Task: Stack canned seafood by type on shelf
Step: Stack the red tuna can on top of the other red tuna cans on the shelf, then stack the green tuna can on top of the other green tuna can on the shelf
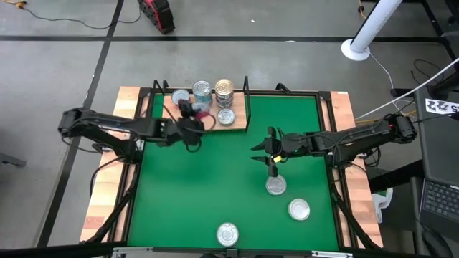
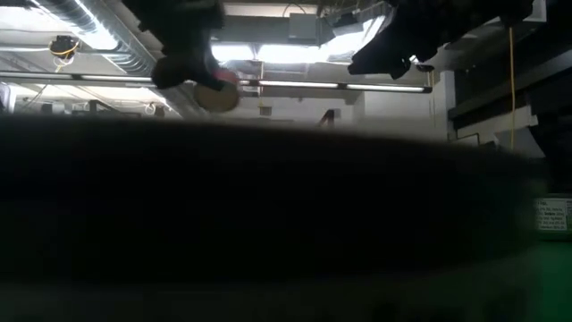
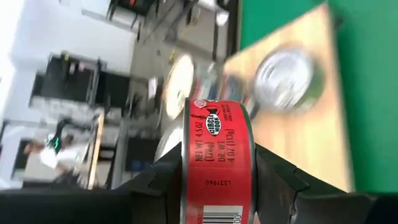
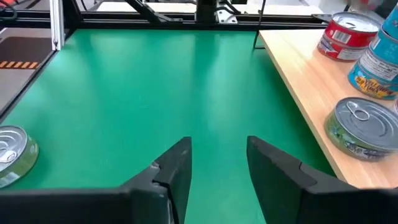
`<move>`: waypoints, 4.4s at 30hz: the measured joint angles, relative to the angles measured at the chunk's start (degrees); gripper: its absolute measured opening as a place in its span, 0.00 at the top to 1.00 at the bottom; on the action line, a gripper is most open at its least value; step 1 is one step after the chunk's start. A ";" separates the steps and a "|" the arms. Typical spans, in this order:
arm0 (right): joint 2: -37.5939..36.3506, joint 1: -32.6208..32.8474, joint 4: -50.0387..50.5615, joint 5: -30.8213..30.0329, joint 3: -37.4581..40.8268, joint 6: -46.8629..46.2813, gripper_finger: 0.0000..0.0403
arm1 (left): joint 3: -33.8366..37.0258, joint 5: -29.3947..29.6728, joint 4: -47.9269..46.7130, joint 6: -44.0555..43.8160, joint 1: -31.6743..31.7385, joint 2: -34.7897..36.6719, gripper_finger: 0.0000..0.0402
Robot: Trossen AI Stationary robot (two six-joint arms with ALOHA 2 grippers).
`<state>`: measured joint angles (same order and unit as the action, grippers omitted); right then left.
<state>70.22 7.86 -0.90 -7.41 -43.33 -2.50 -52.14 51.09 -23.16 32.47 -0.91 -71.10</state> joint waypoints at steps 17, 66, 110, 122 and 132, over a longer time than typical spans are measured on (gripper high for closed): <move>0.00 0.00 1.96 -0.06 0.02 0.00 0.62 | 2.46 -1.76 -13.04 -5.48 20.94 3.57 0.63; 0.02 0.00 1.92 -0.08 0.02 0.00 0.62 | 7.78 -6.54 2.73 9.62 28.38 -5.06 0.39; 0.04 -0.02 2.70 -0.06 0.02 0.00 0.62 | -0.20 -13.18 -3.67 -4.86 14.98 -5.02 0.39; 0.04 -0.02 3.04 0.97 0.02 0.00 0.62 | -0.20 -14.55 -3.43 -27.19 -2.34 -5.00 0.39; 0.04 -0.02 4.17 0.99 0.02 0.00 0.62 | 0.13 -32.72 7.37 -45.55 -15.41 -6.42 0.39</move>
<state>70.26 7.84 3.27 -6.42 -43.31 -2.50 -52.01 18.37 -15.79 -13.08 -16.32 -77.52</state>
